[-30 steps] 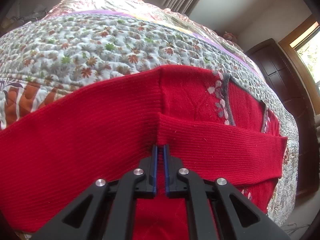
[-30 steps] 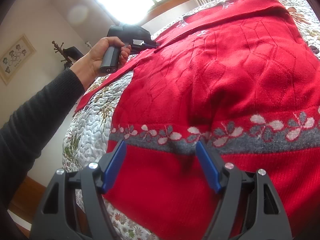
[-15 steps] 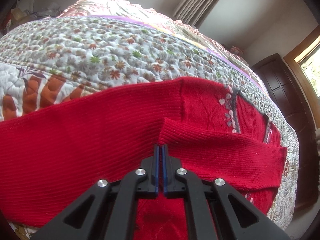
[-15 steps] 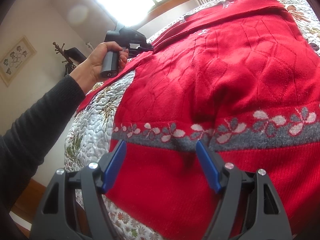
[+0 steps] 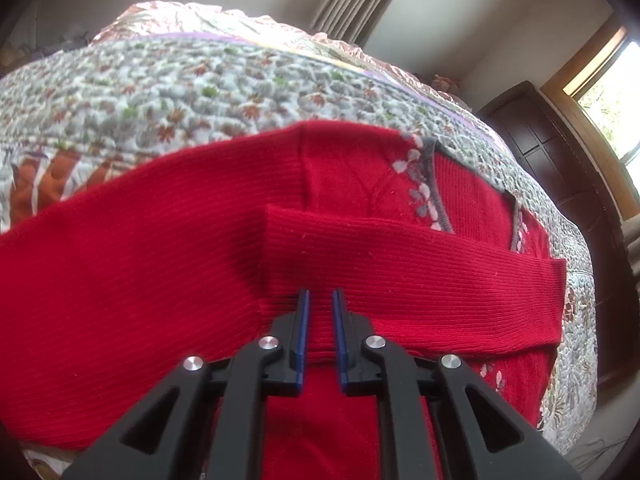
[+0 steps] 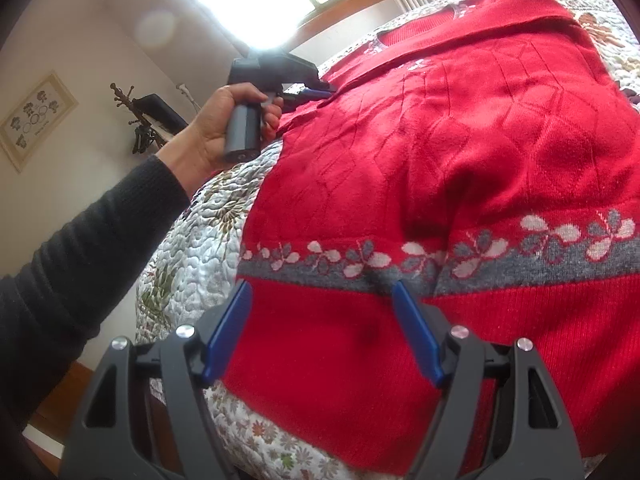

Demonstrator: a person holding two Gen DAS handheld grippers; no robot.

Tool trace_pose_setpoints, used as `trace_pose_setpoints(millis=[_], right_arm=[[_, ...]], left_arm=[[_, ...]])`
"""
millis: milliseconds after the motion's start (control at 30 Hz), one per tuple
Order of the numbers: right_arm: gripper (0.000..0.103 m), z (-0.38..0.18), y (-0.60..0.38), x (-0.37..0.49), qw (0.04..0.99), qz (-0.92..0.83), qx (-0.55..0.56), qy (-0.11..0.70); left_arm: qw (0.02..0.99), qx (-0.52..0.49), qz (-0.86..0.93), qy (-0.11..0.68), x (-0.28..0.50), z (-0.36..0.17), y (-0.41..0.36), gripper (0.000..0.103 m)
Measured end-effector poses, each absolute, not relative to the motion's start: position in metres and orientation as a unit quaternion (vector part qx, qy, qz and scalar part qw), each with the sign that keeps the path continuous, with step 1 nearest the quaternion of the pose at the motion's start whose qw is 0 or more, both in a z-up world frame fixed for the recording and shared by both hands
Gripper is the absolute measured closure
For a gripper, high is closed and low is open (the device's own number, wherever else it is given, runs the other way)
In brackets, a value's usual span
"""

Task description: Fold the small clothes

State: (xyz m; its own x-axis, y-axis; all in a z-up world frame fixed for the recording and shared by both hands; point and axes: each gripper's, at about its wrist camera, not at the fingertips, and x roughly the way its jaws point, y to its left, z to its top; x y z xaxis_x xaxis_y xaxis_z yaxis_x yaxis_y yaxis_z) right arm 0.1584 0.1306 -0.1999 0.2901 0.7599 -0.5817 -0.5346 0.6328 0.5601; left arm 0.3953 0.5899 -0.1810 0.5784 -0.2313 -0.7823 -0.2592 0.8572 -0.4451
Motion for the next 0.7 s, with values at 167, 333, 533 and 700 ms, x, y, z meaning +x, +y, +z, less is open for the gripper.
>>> trace_pose_setpoints(millis=[167,333,533,700], right_arm=[[0.029,-0.195,0.124,0.154,0.794,0.405,0.126,0.435],[0.029,-0.193,0.130,0.148,0.788,0.414,0.129,0.437],[0.029,-0.194,0.153,0.132,0.775,0.432,0.117,0.446],[0.029,-0.192,0.173,0.117,0.769,0.441,0.104,0.451]], left_arm=[[0.865,-0.331,0.006,0.377,0.327,-0.145,0.644,0.049],[0.869,-0.377,0.121,0.296,0.195,-0.124,0.766,0.031],[0.812,-0.455,0.274,0.244,0.032,-0.136,0.903,0.028],[0.788,-0.478,0.277,0.272,0.000,-0.161,0.939,0.028]])
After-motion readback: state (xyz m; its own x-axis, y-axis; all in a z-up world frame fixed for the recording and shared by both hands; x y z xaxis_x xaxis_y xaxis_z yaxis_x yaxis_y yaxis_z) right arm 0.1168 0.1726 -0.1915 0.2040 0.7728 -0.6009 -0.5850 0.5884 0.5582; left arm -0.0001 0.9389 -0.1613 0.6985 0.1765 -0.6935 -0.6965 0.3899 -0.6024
